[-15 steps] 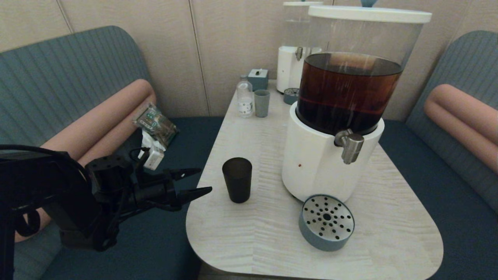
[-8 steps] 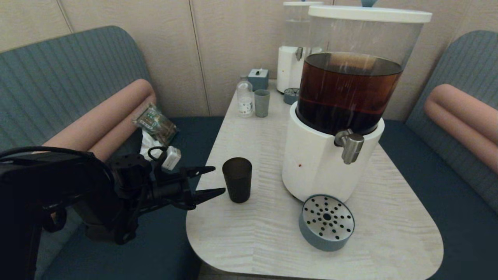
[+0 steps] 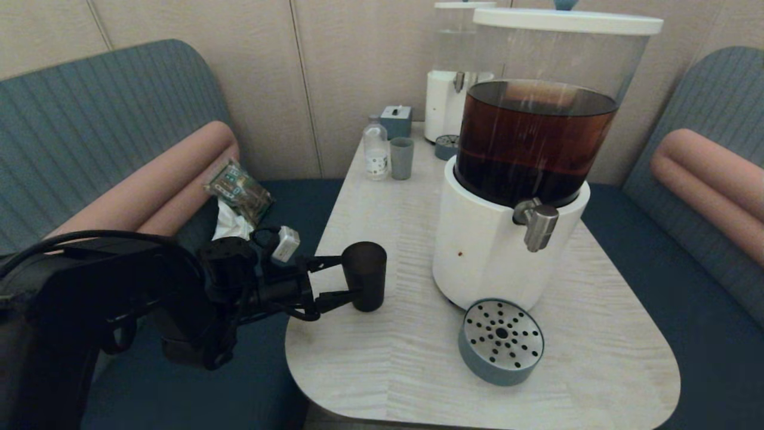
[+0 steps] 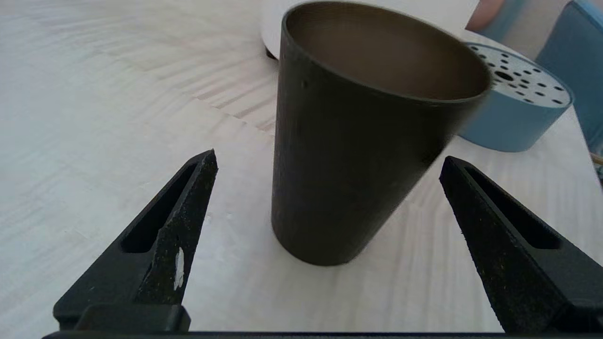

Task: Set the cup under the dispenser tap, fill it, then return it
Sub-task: Pick up the cup

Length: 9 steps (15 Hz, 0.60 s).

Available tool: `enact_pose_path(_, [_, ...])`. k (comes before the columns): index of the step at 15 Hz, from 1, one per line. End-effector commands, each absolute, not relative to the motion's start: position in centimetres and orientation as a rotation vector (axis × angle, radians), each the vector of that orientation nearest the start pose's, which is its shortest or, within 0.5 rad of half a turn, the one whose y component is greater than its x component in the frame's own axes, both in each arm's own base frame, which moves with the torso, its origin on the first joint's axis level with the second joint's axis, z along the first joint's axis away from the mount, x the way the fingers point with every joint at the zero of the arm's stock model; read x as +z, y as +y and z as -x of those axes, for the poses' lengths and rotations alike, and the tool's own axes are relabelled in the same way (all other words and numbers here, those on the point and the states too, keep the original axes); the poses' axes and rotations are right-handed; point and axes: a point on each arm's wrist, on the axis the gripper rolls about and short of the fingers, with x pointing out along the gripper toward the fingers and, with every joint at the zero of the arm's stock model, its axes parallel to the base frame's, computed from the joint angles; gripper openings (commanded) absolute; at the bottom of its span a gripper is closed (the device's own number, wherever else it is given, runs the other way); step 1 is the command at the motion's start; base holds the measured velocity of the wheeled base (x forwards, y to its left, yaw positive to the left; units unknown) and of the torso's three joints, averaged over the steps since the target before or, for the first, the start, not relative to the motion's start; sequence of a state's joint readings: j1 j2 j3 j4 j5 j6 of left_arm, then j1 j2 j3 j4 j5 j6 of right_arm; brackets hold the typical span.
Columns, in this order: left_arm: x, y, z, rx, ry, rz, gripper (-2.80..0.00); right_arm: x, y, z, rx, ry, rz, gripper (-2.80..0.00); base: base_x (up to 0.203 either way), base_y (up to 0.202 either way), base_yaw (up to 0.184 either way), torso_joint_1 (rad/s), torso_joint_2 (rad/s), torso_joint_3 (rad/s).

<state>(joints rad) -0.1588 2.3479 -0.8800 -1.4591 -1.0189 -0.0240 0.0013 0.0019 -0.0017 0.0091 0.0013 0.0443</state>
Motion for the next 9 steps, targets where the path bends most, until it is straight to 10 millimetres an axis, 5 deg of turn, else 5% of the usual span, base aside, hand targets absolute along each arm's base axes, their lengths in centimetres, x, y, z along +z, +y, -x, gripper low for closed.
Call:
enact_pose_path(1, [4.3,-8.8,-39.1,-1.194,0.016,0.022,0.00,7.5,0.0,2.3,0.003,0.011,-0.044,-2.80,0.000,0.000,0.000,0.000,0.00,0.000])
enact_pose_path(9, [4.1,-10.4,-40.6,-1.198,0.002,0.017,0.00,7.5,0.0,2.3,0.003,0.011,-0.044,-2.80,0.000,0.000,0.000,0.000,0.00,0.000])
